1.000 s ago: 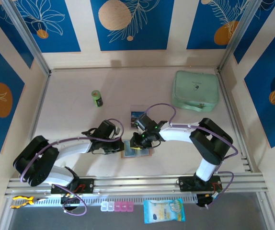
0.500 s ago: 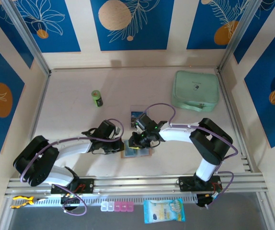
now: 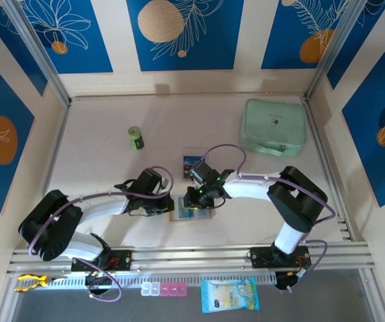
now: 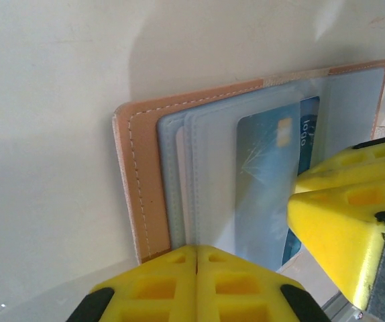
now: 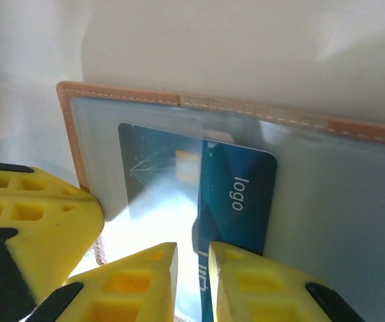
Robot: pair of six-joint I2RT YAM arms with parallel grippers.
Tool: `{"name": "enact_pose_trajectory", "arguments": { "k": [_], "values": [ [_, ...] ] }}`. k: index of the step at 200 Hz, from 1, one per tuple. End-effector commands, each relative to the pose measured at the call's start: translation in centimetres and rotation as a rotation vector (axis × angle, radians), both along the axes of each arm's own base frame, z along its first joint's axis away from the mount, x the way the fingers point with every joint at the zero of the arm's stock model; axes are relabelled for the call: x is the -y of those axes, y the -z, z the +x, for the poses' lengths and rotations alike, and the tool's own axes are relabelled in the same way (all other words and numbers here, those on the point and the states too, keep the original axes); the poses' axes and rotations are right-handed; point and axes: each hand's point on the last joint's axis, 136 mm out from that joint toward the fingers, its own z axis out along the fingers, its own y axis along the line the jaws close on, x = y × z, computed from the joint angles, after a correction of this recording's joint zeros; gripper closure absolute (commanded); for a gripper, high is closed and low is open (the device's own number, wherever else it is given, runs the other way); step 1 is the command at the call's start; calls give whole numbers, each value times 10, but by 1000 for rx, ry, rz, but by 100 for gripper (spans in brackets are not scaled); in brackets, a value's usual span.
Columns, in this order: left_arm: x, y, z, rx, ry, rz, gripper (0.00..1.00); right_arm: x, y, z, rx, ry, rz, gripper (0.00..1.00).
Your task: Take the credit cards out of the card holder
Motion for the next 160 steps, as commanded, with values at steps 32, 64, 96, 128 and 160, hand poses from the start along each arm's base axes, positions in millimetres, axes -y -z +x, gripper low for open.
{"name": "enact_pose_trajectory", "arguments": {
  "k": [32, 64, 96, 128, 160],
  "values": [
    [-6, 4, -2, -19, -9, 12, 93, 15, -3, -3, 22, -20, -78, 79],
    [-2, -6, 1, -3, -5, -2, 93, 9, -4, -4, 20, -35, -48, 78],
    [0, -20, 5, 23, -5, -20, 93, 7, -4, -4, 17, -35, -44, 78],
    [4, -31, 7, 36, 7, -30, 93, 5, -4, -4, 14, -36, -36, 78],
    [10, -33, 8, 37, 18, -40, 94, 2, -1, -5, -1, -35, -26, 78]
  ]
}}
